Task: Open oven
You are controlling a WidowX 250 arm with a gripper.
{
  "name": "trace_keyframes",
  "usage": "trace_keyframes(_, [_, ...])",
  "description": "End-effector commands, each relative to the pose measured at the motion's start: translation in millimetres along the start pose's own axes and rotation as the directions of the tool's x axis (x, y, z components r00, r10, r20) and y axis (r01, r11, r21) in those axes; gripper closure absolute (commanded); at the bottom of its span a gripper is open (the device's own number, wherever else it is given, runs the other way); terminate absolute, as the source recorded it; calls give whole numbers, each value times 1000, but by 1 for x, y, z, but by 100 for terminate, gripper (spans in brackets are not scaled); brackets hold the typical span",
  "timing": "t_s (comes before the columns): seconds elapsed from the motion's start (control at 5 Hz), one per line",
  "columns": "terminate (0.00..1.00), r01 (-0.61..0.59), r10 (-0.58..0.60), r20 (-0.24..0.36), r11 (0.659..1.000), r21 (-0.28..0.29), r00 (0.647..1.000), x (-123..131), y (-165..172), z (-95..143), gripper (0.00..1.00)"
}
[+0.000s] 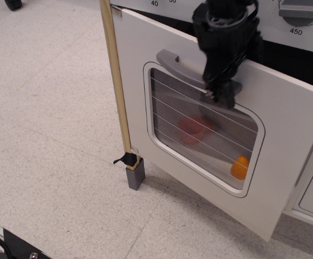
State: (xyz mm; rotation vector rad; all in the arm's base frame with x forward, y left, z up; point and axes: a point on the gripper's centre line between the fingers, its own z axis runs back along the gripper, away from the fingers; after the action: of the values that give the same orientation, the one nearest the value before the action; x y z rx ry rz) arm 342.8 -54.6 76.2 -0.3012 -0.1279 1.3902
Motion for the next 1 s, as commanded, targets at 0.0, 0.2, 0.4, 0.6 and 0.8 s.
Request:
trace_keyframes(0.0, [0,191,-192,46,981,20,980,36,33,21,0])
trace_keyframes(0.2, [0,282,-285,52,958,54,957,62,48,26,0])
trace_keyframes(0.4, [0,433,-439,57,896,102,897,87,59,31,0])
trace_keyframes(0.6, [0,513,-522,52,849,128,851,110,73,35,0])
trace_keyframes(0.8, [0,569,-580,51,810,140,813,136,84,42,0])
